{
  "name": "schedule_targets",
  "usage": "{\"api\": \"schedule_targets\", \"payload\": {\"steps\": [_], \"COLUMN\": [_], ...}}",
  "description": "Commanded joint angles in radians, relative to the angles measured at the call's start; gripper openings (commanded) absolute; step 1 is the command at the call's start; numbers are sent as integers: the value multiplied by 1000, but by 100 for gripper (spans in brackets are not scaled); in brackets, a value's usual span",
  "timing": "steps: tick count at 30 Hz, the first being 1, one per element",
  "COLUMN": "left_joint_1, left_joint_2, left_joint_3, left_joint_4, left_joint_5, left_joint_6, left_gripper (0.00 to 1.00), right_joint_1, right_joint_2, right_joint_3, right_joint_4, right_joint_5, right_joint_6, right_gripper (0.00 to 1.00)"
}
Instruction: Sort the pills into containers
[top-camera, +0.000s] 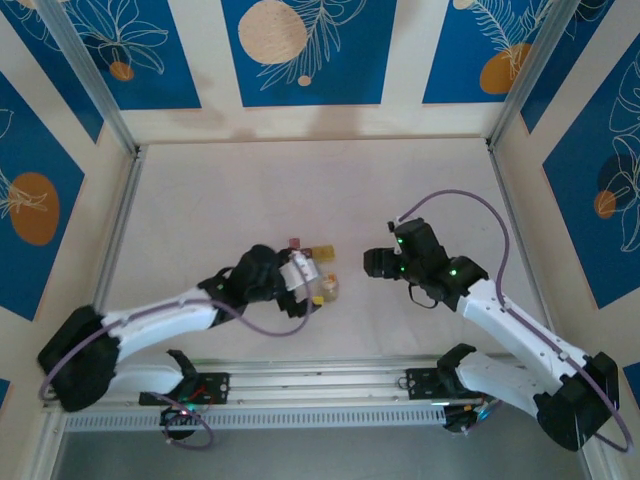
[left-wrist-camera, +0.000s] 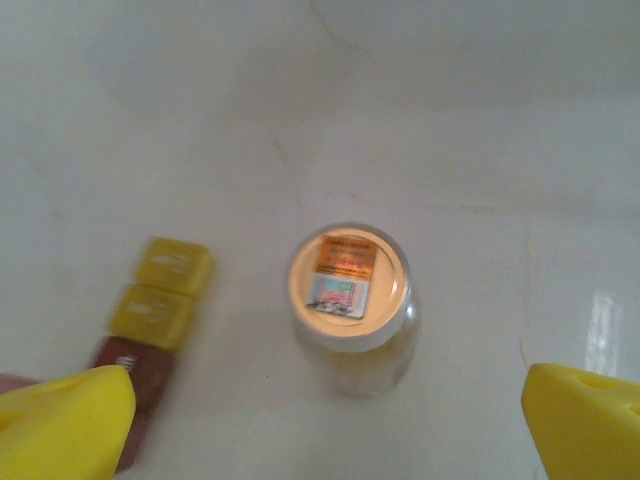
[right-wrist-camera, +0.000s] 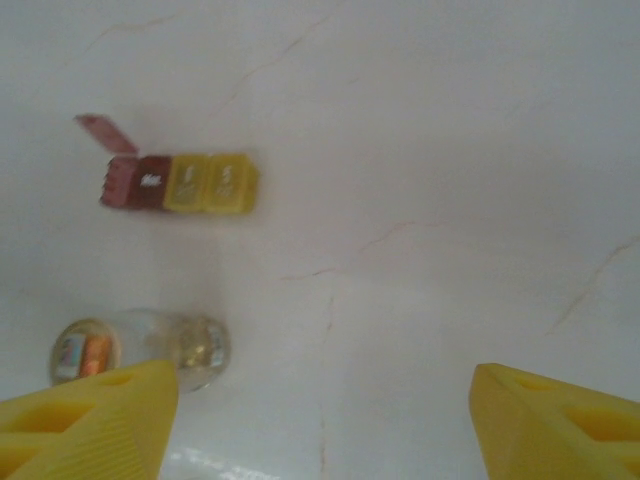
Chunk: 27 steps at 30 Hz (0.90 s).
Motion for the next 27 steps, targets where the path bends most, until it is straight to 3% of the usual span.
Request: {"api": "schedule_targets", "payload": {"steps": [1, 8, 18, 27], "left_joint_1": [43, 113, 120, 120], "left_joint_2": [-154, -382, -405, -410], "left_joint_3": [-169, -314, -334, -343], "left_joint_4": [247, 280, 287, 276], "left_joint_5": [-128, -325, -327, -309], "left_joint_6": [-149, -269, -313, -324], "left_gripper": [99, 99, 99, 99], "right_joint_1": [67, 205, 304, 321], "right_joint_2": [49, 236, 480, 576], "right_joint_3": [83, 220, 373, 406], "right_joint_4": [-39, -120, -219, -221], "right_joint_5": [-18, 41, 70, 75], "right_joint_6": [-28, -8, 28, 32], "right_gripper": [73, 66, 65, 65]}}
